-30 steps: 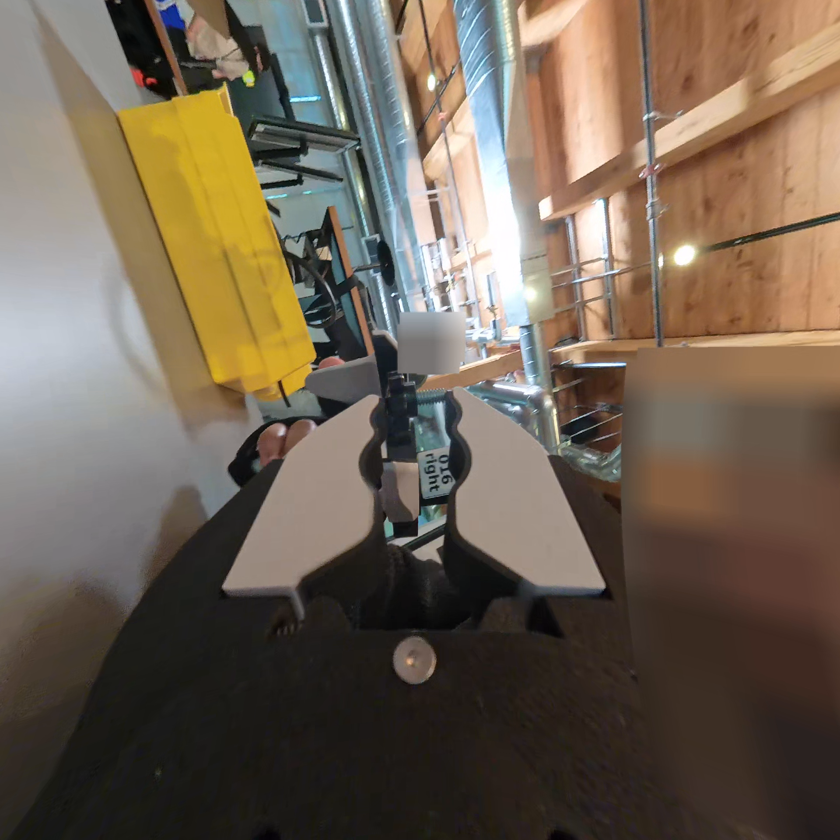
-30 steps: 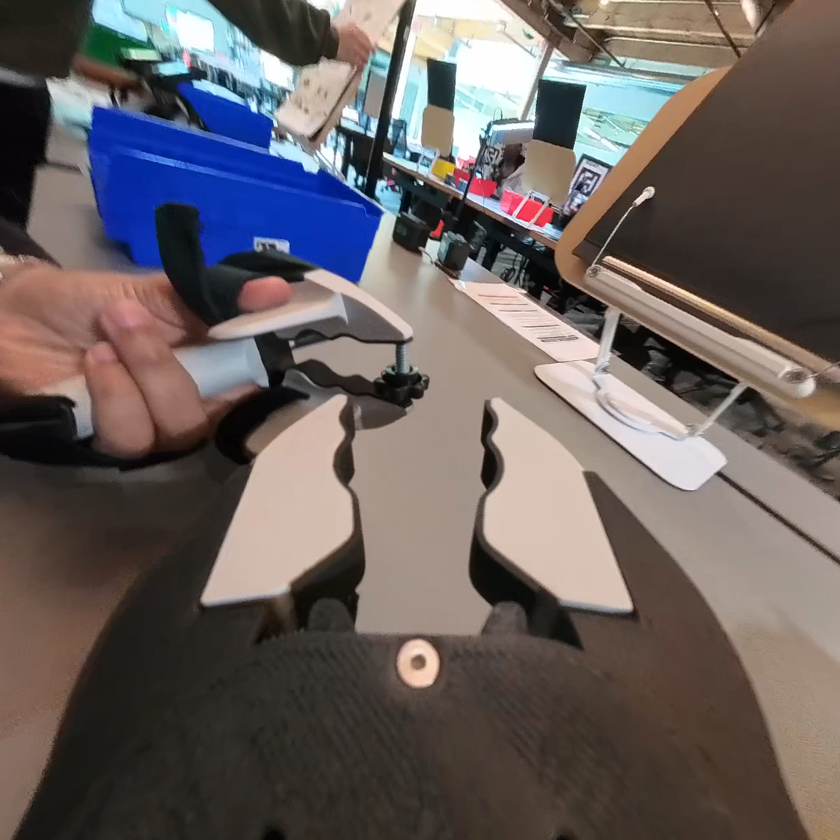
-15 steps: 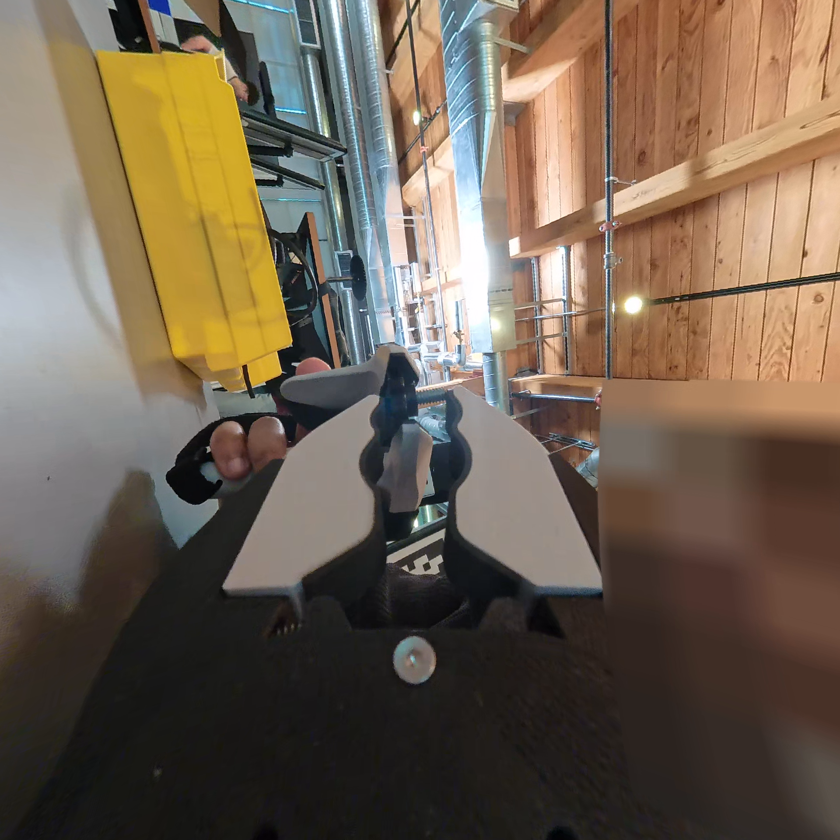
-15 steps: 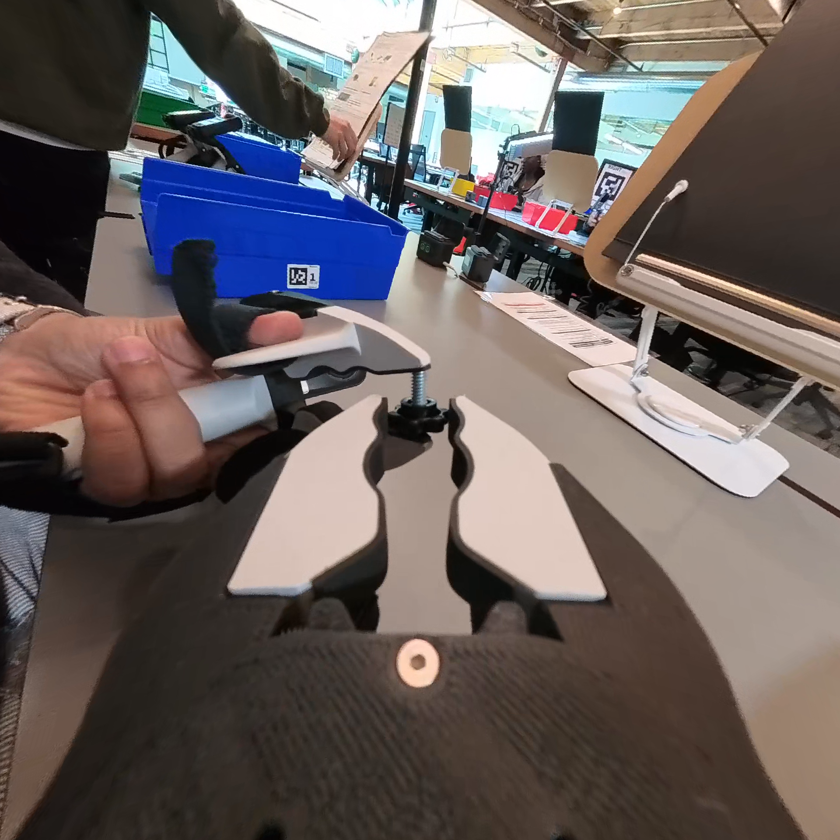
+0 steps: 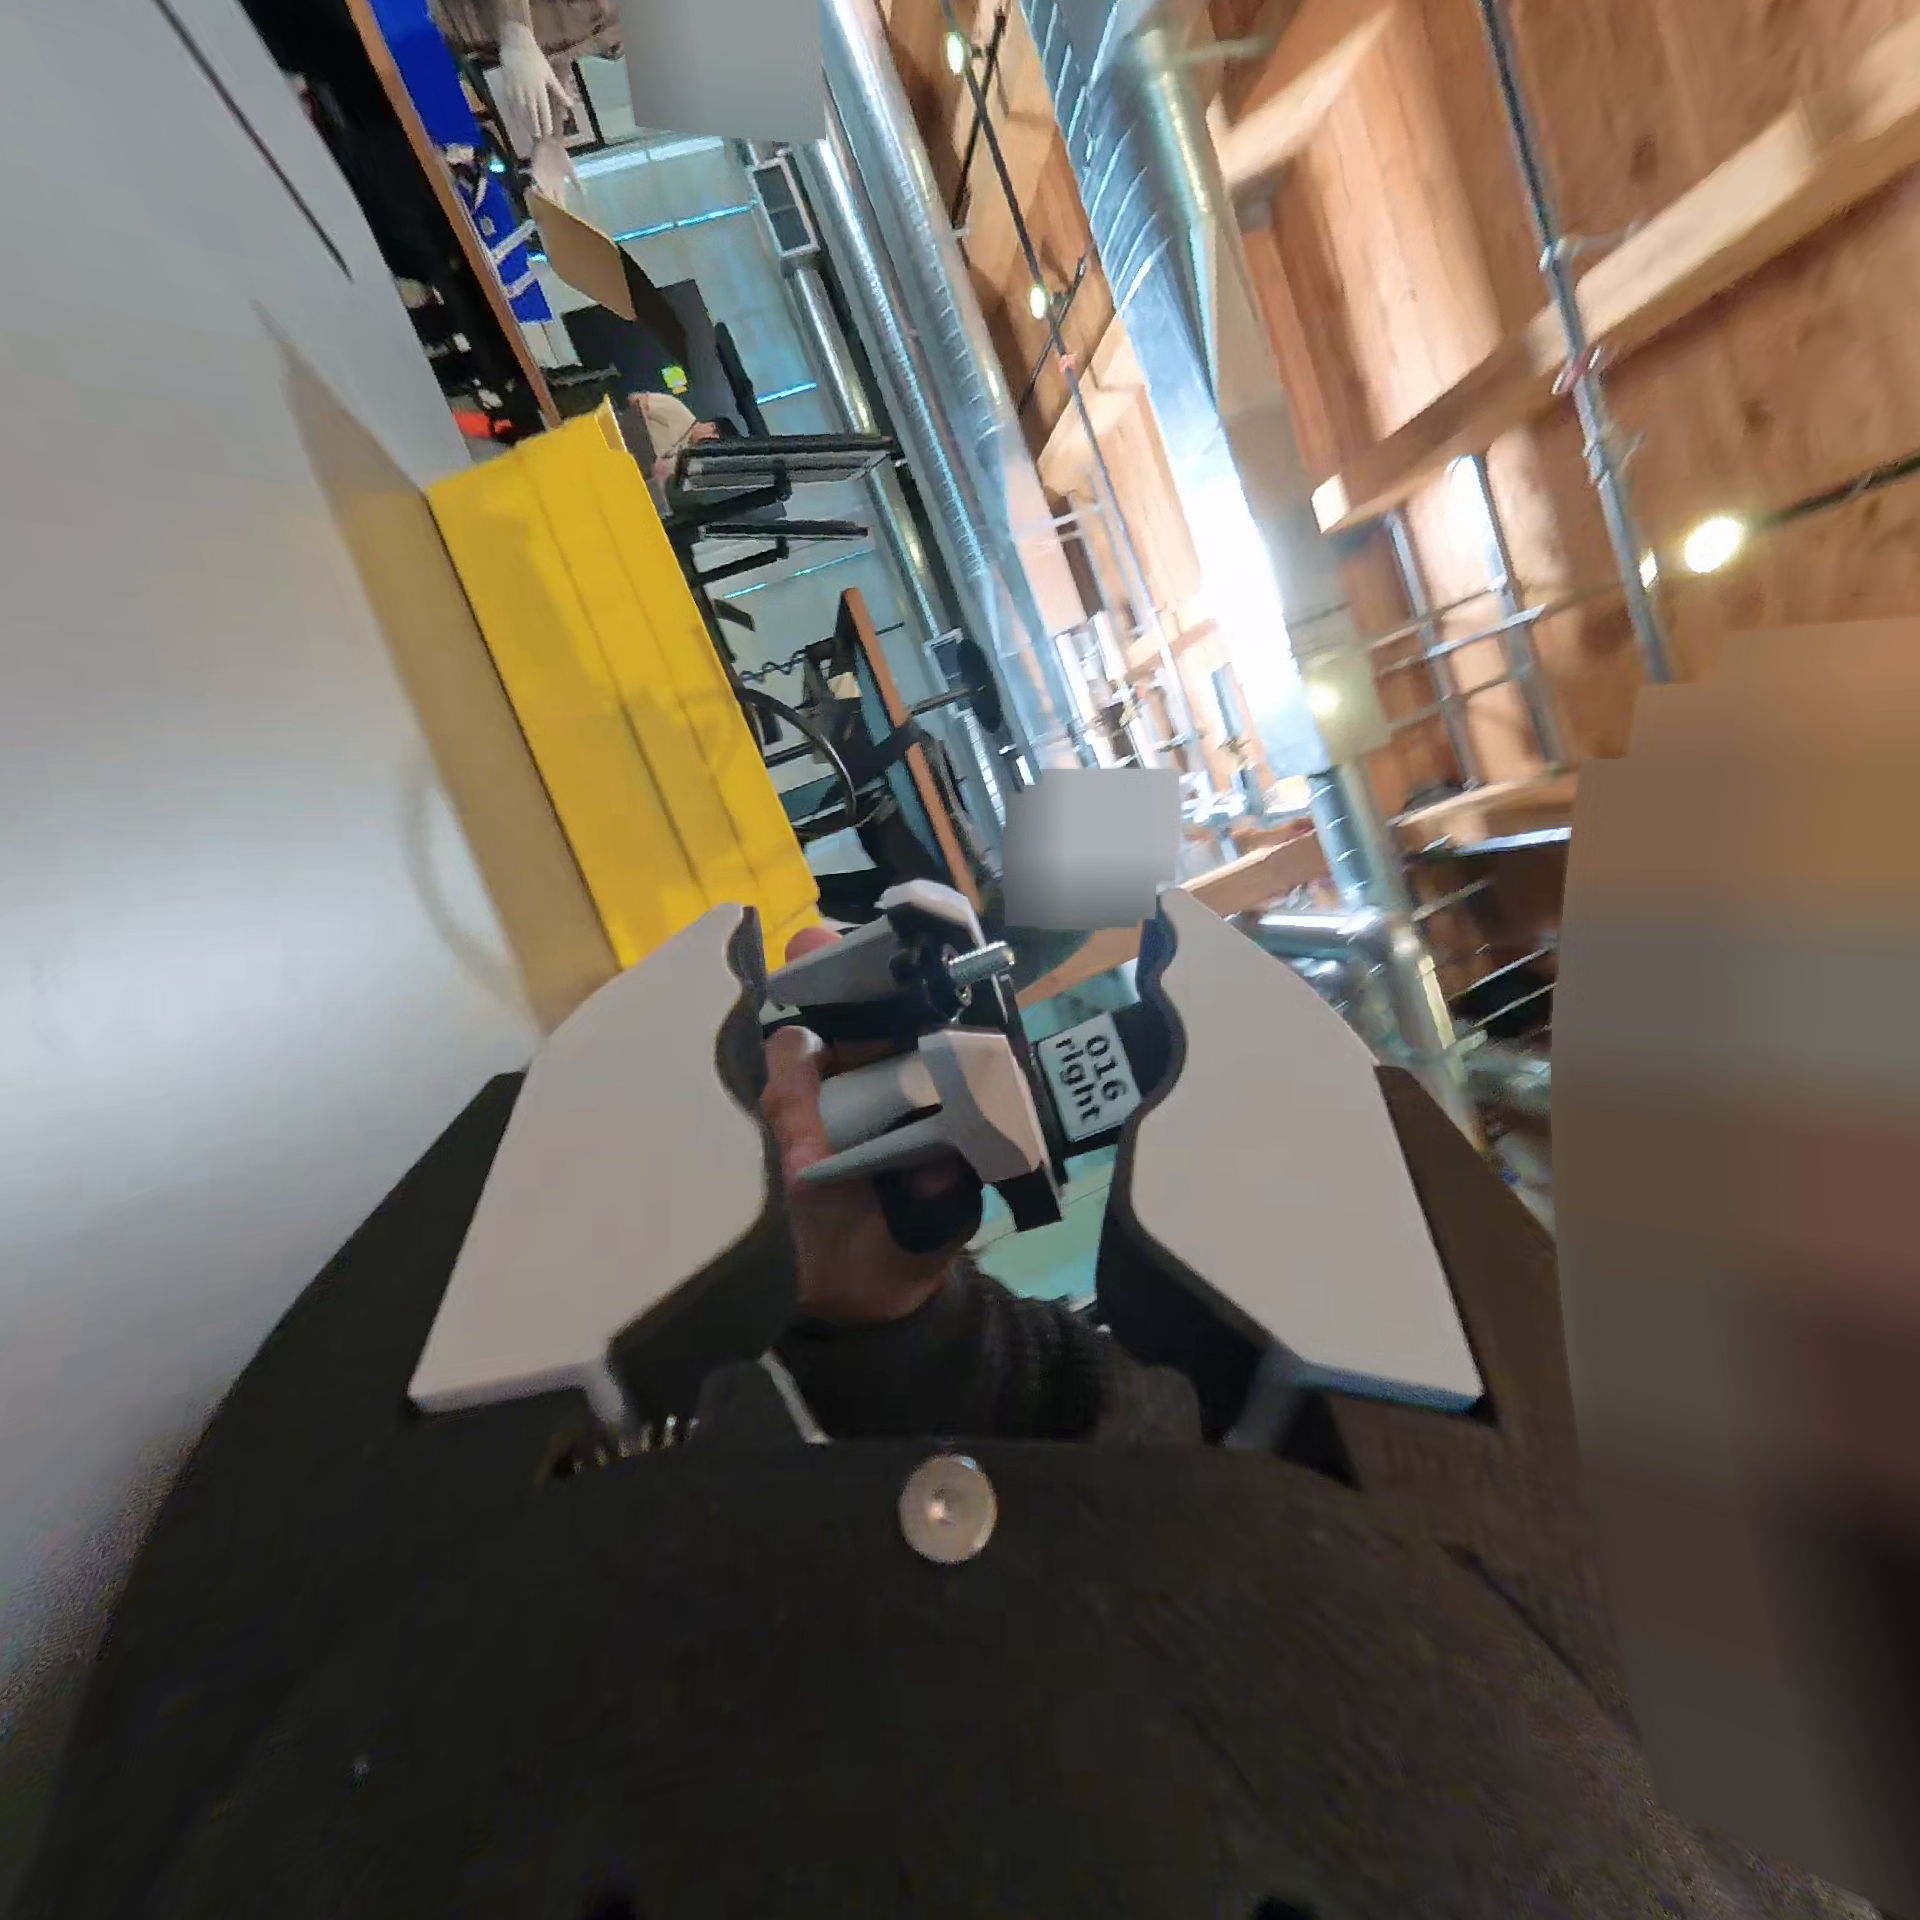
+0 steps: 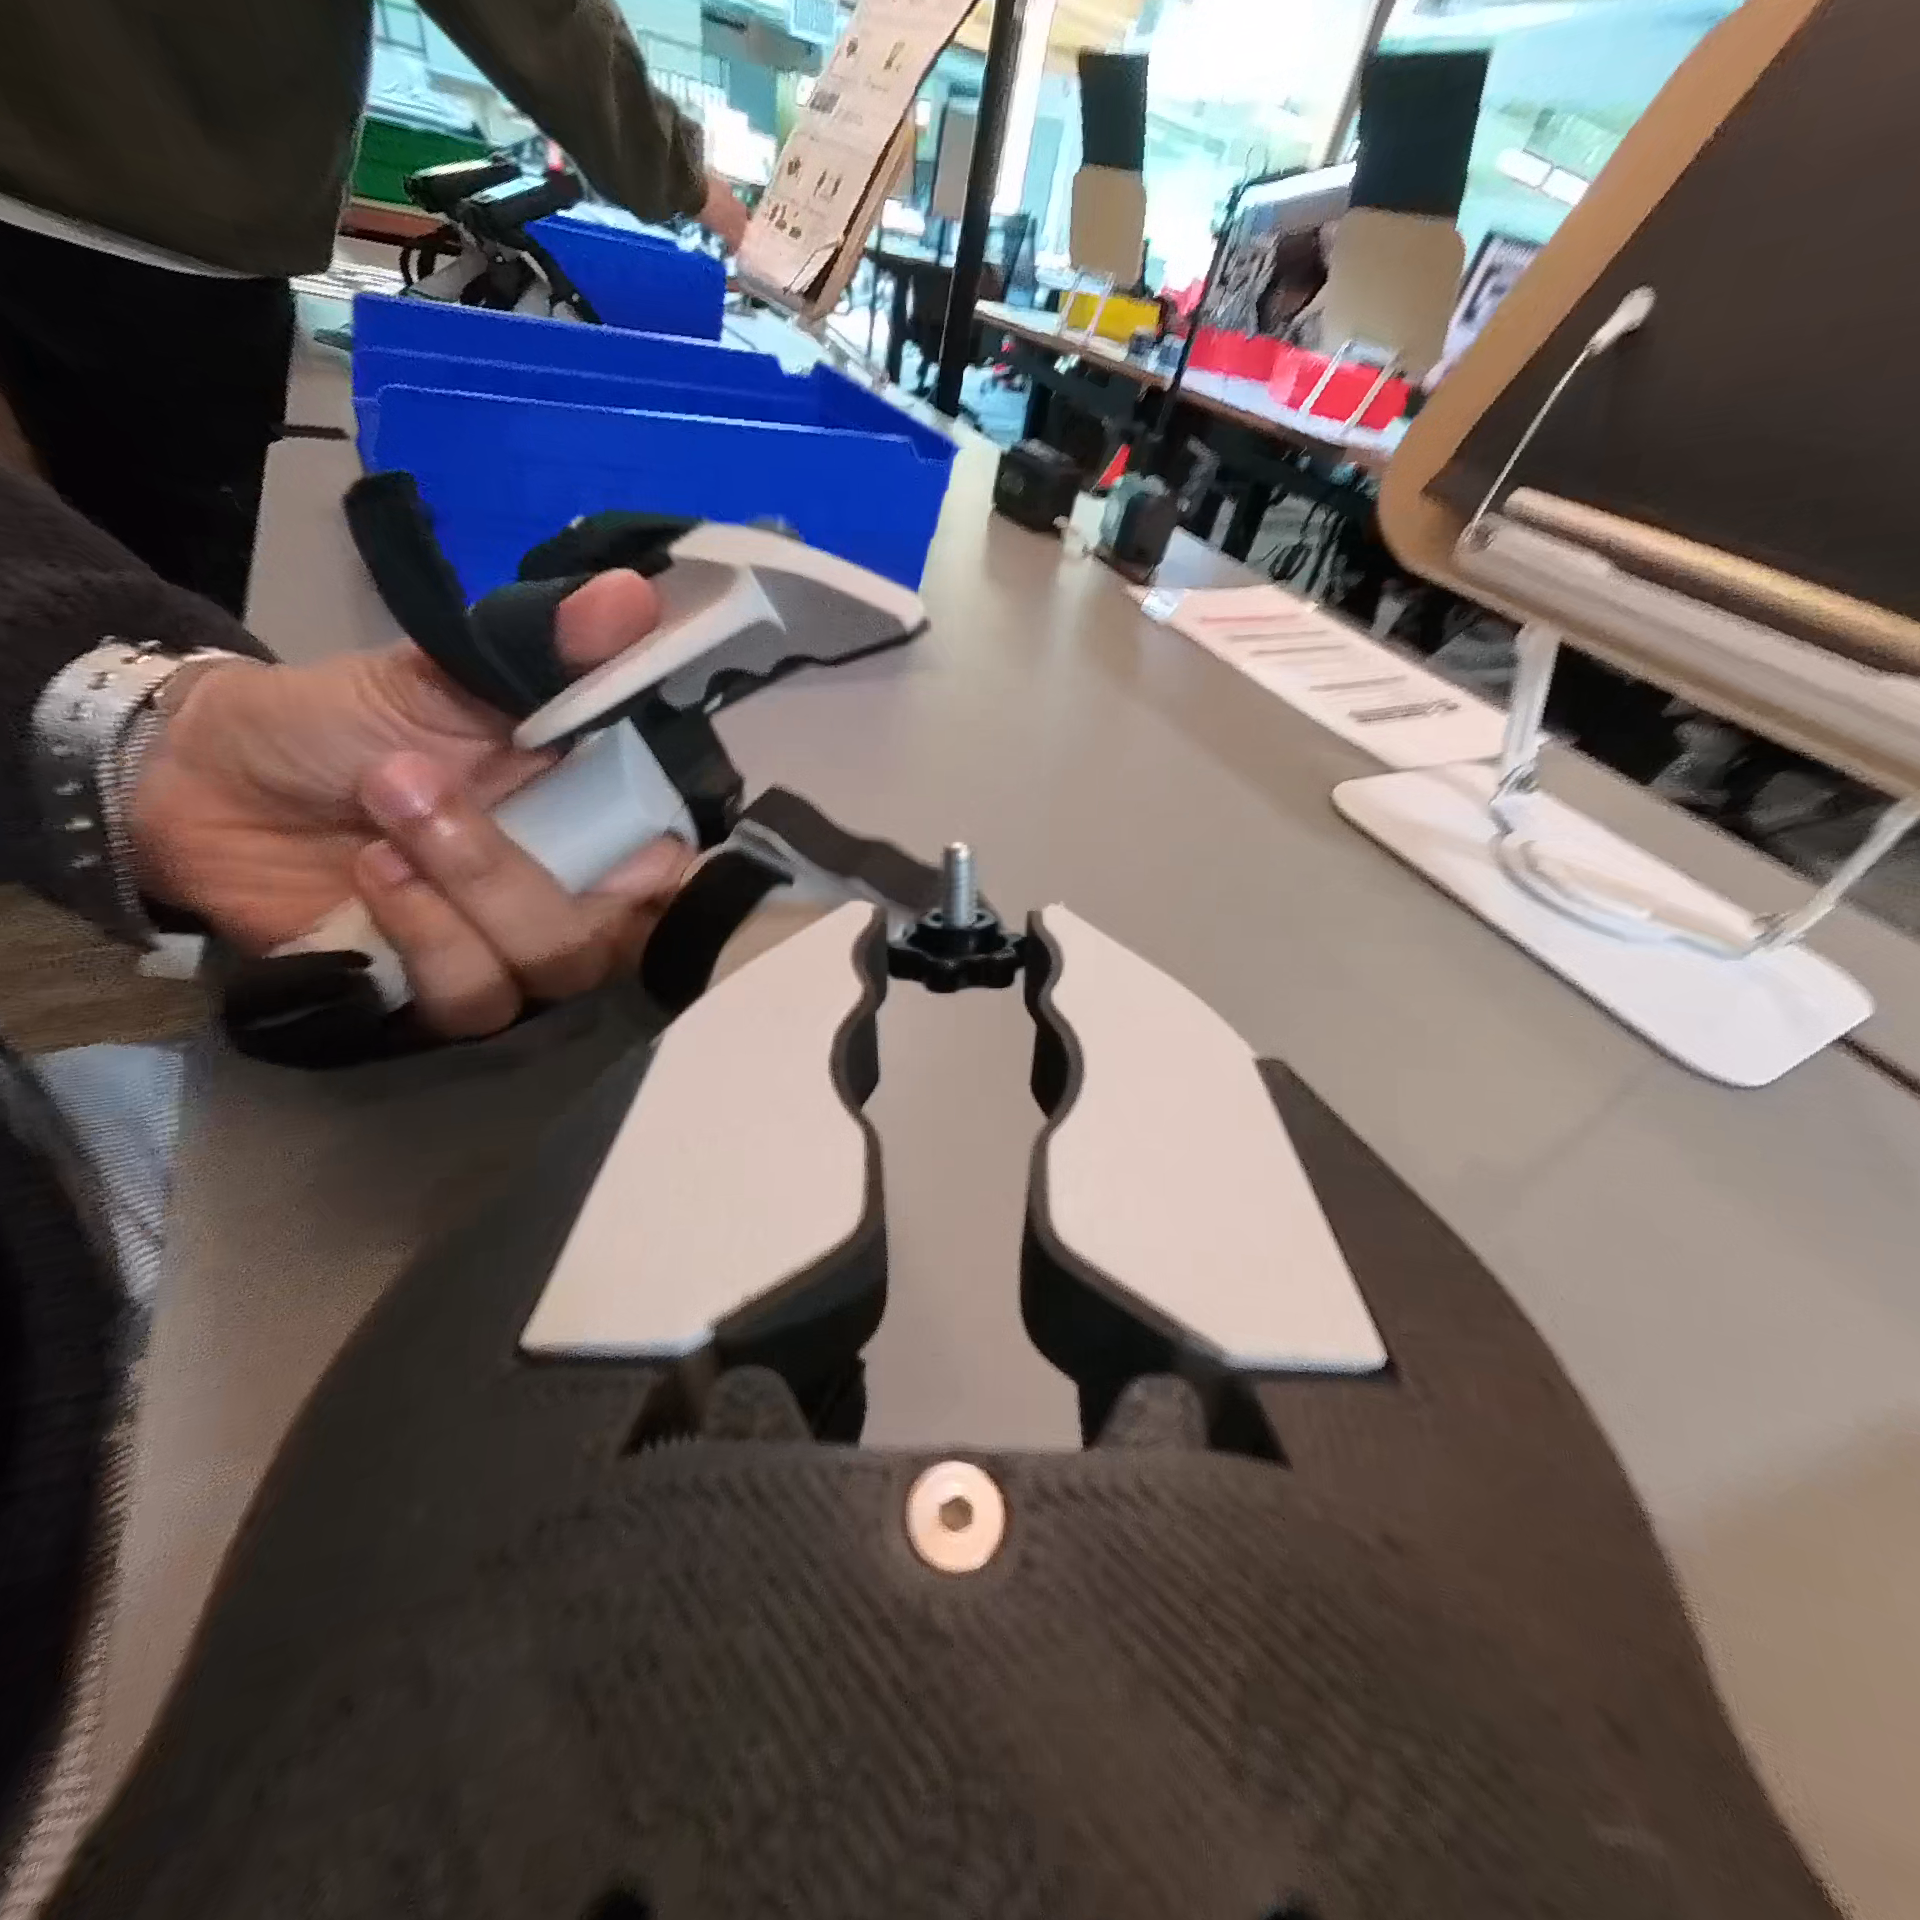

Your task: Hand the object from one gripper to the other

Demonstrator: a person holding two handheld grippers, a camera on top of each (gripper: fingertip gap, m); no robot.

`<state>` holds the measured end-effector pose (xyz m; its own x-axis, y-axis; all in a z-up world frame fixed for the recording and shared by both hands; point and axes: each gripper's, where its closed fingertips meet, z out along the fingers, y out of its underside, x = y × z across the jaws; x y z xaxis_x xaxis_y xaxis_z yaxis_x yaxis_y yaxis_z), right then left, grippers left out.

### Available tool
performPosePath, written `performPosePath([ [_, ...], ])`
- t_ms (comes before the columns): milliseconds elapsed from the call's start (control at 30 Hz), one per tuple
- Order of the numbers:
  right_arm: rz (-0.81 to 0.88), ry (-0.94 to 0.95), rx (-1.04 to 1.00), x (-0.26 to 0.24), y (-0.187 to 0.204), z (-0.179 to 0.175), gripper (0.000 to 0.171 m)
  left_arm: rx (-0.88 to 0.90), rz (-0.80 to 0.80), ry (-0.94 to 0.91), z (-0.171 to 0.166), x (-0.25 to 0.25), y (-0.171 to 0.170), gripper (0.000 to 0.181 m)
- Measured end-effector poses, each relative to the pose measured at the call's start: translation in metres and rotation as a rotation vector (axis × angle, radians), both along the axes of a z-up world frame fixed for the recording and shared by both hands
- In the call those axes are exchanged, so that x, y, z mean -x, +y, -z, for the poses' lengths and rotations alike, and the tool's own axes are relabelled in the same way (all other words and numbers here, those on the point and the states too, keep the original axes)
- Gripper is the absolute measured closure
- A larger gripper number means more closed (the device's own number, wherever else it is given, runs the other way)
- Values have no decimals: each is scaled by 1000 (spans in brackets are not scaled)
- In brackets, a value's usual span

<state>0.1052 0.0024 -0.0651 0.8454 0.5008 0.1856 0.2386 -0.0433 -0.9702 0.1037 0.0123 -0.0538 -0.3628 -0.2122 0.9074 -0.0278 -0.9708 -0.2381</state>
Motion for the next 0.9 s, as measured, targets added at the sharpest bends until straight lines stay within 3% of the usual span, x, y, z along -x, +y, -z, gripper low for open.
performPosePath([
  [233,-106,130,364,-4,-8,28,146,-554,65,123,2,1,-9,139],
  [367,-116,63,517,-11,-12,55,146,-961,61,304,29,-2,-15,147],
  [433,-120,-21,564,-12,-16,67,146,-1080,84,349,40,-1,-19,151],
  [600,-169,-183,559,-3,-24,80,146,-1036,217,389,58,-1,-32,154],
  [900,-202,-255,479,10,-27,74,146,-1037,292,469,72,1,-39,160],
])
